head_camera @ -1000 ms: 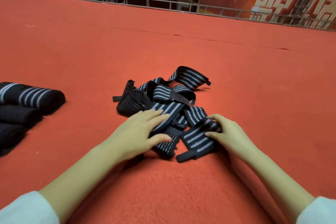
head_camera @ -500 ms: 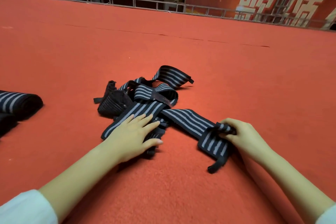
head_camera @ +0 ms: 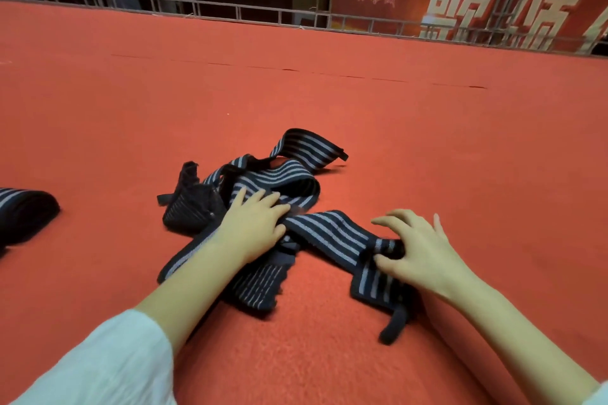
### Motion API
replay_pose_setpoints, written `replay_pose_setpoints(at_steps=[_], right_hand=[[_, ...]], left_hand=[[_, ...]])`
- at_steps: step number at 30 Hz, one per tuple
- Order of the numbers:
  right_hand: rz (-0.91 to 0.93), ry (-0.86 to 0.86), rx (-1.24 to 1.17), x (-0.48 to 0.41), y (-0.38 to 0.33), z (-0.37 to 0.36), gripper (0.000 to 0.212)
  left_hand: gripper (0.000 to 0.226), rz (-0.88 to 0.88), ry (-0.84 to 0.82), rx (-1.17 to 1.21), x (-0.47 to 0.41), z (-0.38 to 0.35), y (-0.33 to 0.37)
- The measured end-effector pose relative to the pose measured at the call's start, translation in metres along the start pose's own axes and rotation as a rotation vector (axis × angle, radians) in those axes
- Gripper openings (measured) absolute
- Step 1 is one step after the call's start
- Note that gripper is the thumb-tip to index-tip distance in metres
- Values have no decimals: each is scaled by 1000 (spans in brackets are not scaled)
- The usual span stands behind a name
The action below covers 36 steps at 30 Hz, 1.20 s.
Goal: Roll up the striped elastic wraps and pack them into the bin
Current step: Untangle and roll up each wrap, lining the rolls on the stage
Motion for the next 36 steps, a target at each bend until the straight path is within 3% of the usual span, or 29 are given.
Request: replay_pose_setpoints(at_steps=[6,9,12,14,17,22,26,30,32,34,36], right_hand=[[194,31,-129,-58,-90,5,60],[122,-58,-250,-95,-107,-11,66],[-3,-175,-336,-101,-104,-30,92],[-41,-206,-302,-92,-99,-37,98],[-102,-188,-284,-83,-85,-34,83],[-101,-154,-319,-74,-60,-18,26],[-147,-149,-309,-61,-26,-4,18],[-159,-176,-328,-44,-2,0,17],[-125,-142,-395,-39,0,0,16],[-92,-90,-452,-36,-1,1,16],[-51,-52,-513,-33,-5,1,16]], left_hand=[[52,-21,15,-47,15,-12,-11],[82,-76,47,-52,22,-6,-19],[73,-113,192,-91,32,-3,-33],[75,-85,197,-79,38,-3,-42],[78,-73,206,-98,45,-8,-49],[74,17,124,-121,47,-16,-54],[89,93,37,-67,49,-18,-62],[120,63,157,84,47,-1,-47],[111,47,242,353,50,17,-31],[81,-1,295,606,50,29,-8],[69,-97,201,668,43,28,23]])
Point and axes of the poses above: each hand's wrist, its own x-axis away from the middle knuckle, its own z-axis out of the back of the hand, y = z × x, the point moved 7 cm from there along -x, towards the middle knuckle, and after that the axes turned 7 degrees about -y, right-handed, at the moved point
